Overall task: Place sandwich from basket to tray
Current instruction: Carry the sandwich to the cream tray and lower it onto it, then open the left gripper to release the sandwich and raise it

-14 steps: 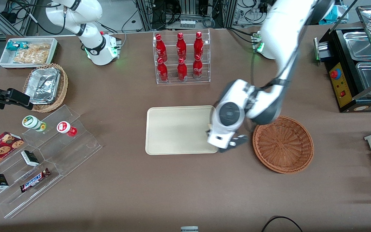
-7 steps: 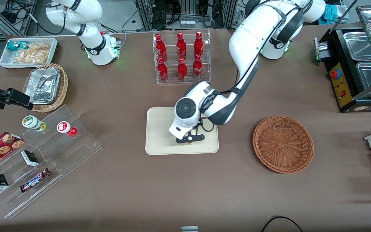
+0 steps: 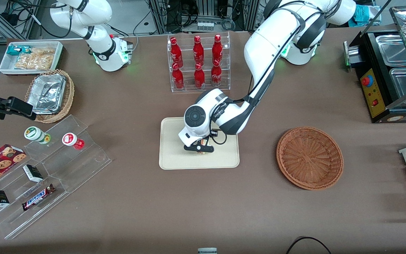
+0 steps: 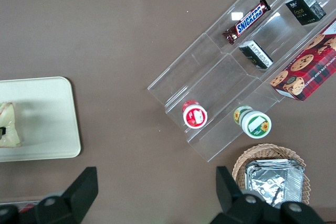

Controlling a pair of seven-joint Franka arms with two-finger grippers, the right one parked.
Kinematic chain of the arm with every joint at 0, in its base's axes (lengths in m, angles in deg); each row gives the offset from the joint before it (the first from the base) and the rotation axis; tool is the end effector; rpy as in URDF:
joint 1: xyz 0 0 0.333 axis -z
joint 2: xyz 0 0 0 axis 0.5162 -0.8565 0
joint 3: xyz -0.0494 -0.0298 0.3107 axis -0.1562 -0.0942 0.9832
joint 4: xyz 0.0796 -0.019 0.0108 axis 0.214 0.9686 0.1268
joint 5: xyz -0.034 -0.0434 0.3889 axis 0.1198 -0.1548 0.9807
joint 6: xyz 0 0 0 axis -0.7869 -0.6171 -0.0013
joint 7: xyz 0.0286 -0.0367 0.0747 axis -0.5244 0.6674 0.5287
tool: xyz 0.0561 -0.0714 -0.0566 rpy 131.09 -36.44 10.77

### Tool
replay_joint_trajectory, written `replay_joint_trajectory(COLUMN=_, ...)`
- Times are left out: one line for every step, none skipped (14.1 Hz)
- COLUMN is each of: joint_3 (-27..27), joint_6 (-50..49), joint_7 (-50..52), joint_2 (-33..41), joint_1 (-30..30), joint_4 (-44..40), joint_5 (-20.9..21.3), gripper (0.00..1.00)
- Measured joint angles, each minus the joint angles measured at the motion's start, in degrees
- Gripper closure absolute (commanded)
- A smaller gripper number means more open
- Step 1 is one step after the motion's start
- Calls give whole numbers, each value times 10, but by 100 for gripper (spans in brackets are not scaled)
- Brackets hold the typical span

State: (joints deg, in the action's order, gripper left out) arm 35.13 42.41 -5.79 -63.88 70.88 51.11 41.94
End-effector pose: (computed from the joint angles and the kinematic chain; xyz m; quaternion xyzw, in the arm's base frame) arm 0.5175 -0.5376 0.2157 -0.9945 0.0578 0.0864 0.0160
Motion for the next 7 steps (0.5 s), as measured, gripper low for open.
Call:
replay_joint_trajectory(joint_3=0, joint_6=0, joint_7=0, joint_2=-2, joint_1=0, joint_4=0, joint_5=0, gripper=25)
replay_joint_trajectory(joint_3=0, joint_6=0, joint_7=0, joint_2=-2, joint_1=0, joint_4=-1, joint_5=0, gripper=6)
replay_joint_trajectory(joint_3=0, joint_6=-1, joint_7=0, joint_2=-2, joint_1=0, joint_4=-3, joint_5=0, gripper=0)
replay_joint_trajectory(joint_3=0, joint_6=-5, joint_7=0, joint_2=-1, joint_1=-1, joint_4=-6, joint_5=0, gripper=0)
replay_joint_trajectory(joint_3=0, joint_6=-18, joint_7=0, joint_2=1, joint_1=-2, joint_4=-11, joint_5=0, gripper=0)
replay_joint_trajectory(joint_3=1, joint_6=-36, joint_7=0, joint_2=7, joint_1=-4, joint_4=-18, joint_5=0, gripper=0)
replay_joint_trajectory(joint_3=2, joint_6=-53, joint_7=0, joint_2=18, joint_1=-8, joint_4=-25, joint_5=0, gripper=0)
